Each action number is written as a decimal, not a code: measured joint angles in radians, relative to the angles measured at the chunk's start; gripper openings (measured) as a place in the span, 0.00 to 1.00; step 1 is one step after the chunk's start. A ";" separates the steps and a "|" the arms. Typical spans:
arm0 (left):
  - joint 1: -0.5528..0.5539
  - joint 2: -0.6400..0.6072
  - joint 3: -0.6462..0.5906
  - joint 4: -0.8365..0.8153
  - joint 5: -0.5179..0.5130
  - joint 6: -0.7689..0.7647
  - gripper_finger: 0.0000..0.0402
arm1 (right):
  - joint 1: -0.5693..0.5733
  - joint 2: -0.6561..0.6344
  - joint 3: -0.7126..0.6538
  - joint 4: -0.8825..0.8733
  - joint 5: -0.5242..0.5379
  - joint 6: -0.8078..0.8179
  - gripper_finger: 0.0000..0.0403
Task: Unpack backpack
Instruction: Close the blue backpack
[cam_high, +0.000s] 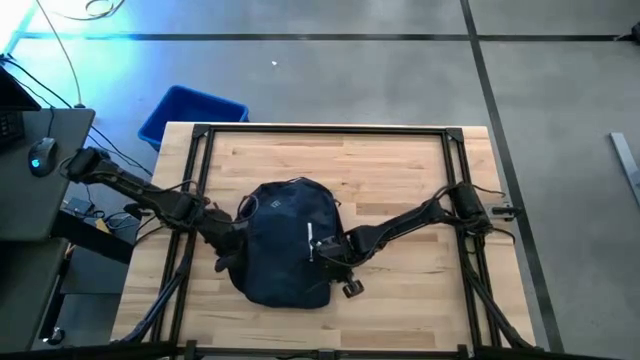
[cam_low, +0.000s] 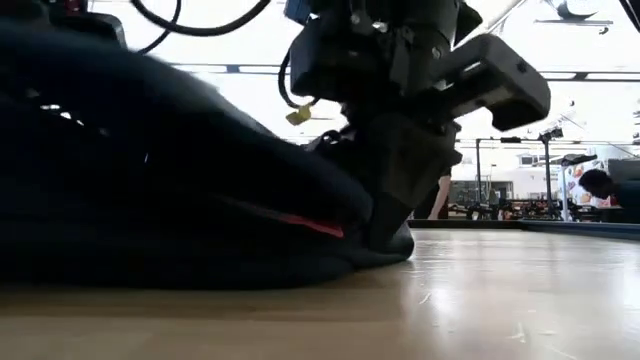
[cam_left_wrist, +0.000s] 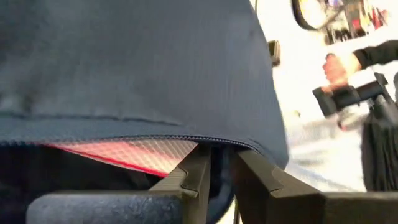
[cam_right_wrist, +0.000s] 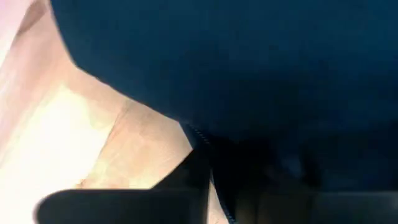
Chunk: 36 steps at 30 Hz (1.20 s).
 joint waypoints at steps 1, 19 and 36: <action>-0.006 0.000 0.000 -0.001 -0.020 -0.015 0.10 | 0.003 -0.001 0.000 0.000 0.006 0.034 0.02; -0.085 -0.018 0.000 0.358 -0.468 -0.140 0.10 | 0.014 -0.220 0.000 -0.036 -0.160 0.135 0.00; -0.196 0.084 0.000 0.233 -0.480 -0.233 0.10 | 0.078 -0.221 -0.187 -0.163 -0.095 0.263 0.00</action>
